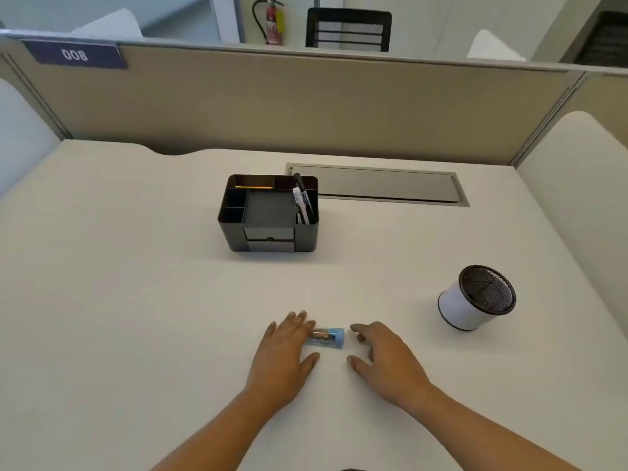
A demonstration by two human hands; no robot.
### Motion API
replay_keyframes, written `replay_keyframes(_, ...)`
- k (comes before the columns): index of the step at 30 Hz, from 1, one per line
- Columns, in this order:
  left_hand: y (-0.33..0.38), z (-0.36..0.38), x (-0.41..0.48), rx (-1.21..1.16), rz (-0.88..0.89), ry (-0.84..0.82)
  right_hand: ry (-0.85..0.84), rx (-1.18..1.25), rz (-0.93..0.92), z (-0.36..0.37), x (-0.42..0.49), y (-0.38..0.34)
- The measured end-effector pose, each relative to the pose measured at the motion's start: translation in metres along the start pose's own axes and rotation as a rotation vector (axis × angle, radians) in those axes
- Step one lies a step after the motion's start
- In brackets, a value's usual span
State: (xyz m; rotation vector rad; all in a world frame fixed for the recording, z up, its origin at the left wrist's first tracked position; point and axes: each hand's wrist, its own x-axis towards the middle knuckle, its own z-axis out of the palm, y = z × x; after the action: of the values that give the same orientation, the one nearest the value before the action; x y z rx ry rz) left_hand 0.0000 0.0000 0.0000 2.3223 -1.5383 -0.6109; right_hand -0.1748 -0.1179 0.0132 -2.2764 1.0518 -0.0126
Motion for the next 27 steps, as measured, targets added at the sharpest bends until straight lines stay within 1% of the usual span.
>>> replay_keyframes(3,-0.002,0.006,0.003,-0.032,0.004,0.047,-0.048,0.024,0.009,0.000,0.008,-0.004)
replay_keyframes(5,0.000,0.006,0.003,-0.084,-0.017,0.063,-0.032,0.104,0.022,0.001,0.014,-0.009)
replay_keyframes(8,0.003,0.003,0.003,-0.176,-0.027,0.087,0.004,0.310,0.100,-0.002,0.022,-0.013)
replay_keyframes(11,0.009,-0.006,0.000,-0.287,-0.043,0.102,-0.055,0.631,0.225,-0.015,0.024,-0.020)
replay_keyframes(12,0.012,-0.010,-0.002,-0.311,-0.044,0.098,-0.068,0.704,0.238,-0.020,0.024,-0.022)
replay_keyframes(14,0.019,-0.019,-0.004,-0.306,-0.043,0.099,-0.080,0.762,0.228,-0.032,0.022,-0.026)
replay_keyframes(16,0.028,-0.028,-0.008,-0.262,-0.044,0.105,-0.075,0.775,0.195,-0.043,0.018,-0.031)
replay_keyframes(20,0.057,-0.041,-0.011,-0.133,0.065,0.134,-0.060,0.760,0.126,-0.059,0.005,-0.048)
replay_keyframes(21,0.065,-0.043,-0.012,-0.142,0.056,0.145,-0.051,0.728,0.102,-0.062,0.001,-0.053)
replay_keyframes(25,0.081,-0.047,-0.015,-0.209,-0.103,0.202,0.000,0.555,-0.022,-0.068,-0.014,-0.071)
replay_keyframes(27,0.083,-0.051,-0.017,-0.197,-0.126,0.205,0.028,0.484,-0.083,-0.071,-0.020,-0.076)
